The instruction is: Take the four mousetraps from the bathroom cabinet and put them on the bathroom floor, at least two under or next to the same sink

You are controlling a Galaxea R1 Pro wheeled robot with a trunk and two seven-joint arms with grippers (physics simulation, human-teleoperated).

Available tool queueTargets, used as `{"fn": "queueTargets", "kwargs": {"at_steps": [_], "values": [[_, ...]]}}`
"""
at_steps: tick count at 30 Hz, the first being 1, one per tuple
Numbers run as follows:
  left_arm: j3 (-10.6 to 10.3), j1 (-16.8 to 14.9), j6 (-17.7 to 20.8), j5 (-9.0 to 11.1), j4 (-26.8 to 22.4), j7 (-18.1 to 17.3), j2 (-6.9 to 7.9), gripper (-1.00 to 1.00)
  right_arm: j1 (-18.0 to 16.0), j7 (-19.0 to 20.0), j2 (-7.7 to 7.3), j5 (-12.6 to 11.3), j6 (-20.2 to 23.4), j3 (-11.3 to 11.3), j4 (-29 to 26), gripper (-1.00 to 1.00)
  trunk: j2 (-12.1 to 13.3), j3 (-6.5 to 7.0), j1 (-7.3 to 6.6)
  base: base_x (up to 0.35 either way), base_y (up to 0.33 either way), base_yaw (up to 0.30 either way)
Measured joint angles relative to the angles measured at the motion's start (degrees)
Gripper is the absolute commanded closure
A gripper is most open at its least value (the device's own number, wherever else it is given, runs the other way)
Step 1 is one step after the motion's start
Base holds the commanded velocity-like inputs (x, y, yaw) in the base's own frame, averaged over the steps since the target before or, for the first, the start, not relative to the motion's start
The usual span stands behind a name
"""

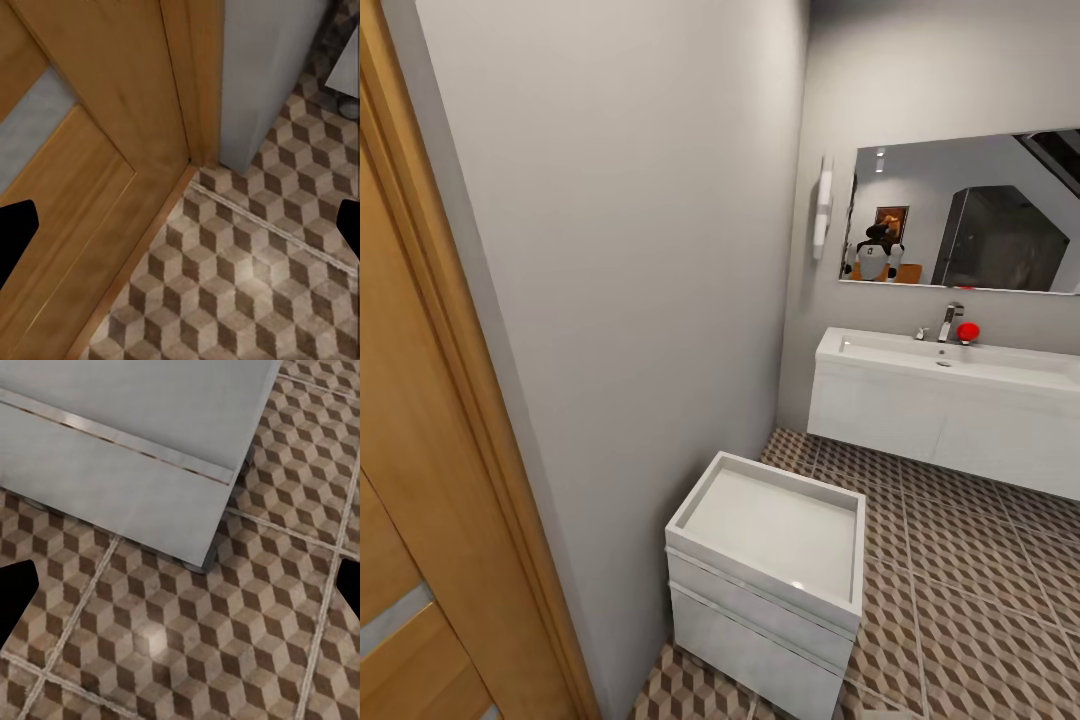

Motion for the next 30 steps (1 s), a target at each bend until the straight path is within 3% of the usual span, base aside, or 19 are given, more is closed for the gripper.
{"fn": "queueTargets", "kwargs": {"at_steps": [30], "values": [[-0.2, 0.0, -0.3, 0.0, 1.0, -0.1, -1.52, -1.0, 0.0, 0.0, -0.09, 0.1, -0.7, -0.1, 0.6, -1.0, 0.0, 0.0, 0.0, 0.0, 0.0, 0.0]]}}
